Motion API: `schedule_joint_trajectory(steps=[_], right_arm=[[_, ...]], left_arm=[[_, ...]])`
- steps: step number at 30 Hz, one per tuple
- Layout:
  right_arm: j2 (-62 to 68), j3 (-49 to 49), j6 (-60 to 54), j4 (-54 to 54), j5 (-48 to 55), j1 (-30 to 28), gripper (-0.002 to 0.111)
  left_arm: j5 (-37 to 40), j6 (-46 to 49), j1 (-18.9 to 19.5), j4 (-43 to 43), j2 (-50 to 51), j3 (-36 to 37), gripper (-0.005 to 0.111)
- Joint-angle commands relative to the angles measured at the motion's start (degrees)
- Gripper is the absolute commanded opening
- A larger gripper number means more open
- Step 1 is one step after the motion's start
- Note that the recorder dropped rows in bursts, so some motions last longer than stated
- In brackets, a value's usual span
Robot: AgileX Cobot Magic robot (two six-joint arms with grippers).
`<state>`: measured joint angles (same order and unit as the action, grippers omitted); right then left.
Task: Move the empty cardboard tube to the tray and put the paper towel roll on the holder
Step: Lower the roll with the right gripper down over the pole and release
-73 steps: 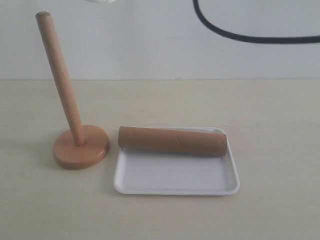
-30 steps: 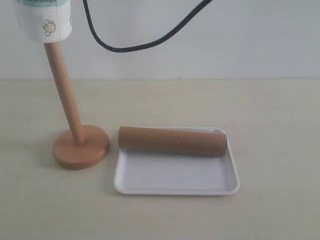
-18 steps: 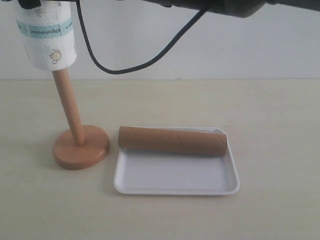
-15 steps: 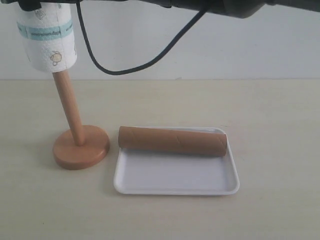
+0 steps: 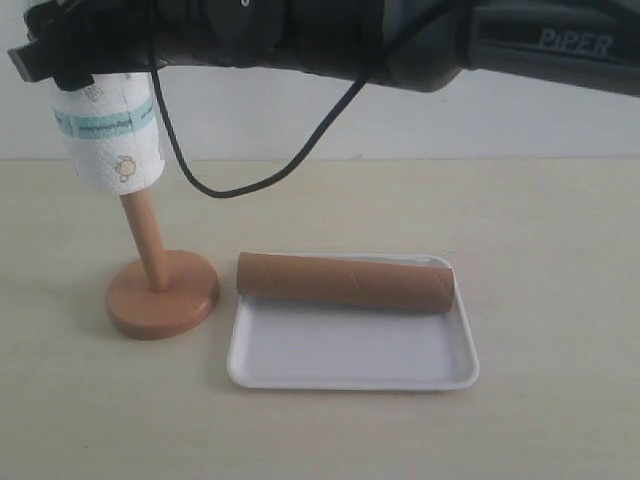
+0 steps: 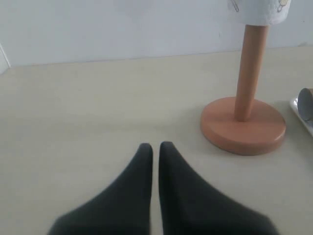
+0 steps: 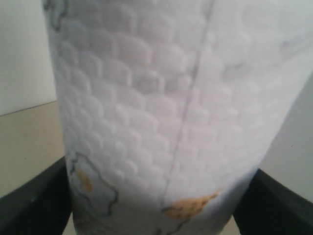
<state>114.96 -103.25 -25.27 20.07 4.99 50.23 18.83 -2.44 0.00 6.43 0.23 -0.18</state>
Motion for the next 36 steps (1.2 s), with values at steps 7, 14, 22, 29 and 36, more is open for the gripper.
schedule_joint_trajectory(steps=[7, 14, 22, 29, 36], right_arm=[[2.8, -0.6, 1.4, 0.1, -2.5, 0.0, 0.000], [2.8, 4.3, 1.6, 0.1, -8.1, 0.0, 0.000], [3.0, 8.9, 2.2, 0.1, -12.1, 0.0, 0.000], [5.7, 9.5, 3.0, 0.1, -13.0, 0.0, 0.000], [8.4, 9.5, 3.9, 0.1, -15.4, 0.0, 0.000]], left_arm=[[-0.6, -0.1, 0.0, -0.7, -0.2, 0.2, 0.004], [-0.6, -0.1, 0.0, -0.7, -0.2, 0.2, 0.004], [-0.6, -0.1, 0.0, -0.7, -0.2, 0.2, 0.004], [-0.6, -0.1, 0.0, -0.7, -0.2, 0.2, 0.004], [-0.6, -0.1, 0.0, -0.7, -0.2, 0.2, 0.004]])
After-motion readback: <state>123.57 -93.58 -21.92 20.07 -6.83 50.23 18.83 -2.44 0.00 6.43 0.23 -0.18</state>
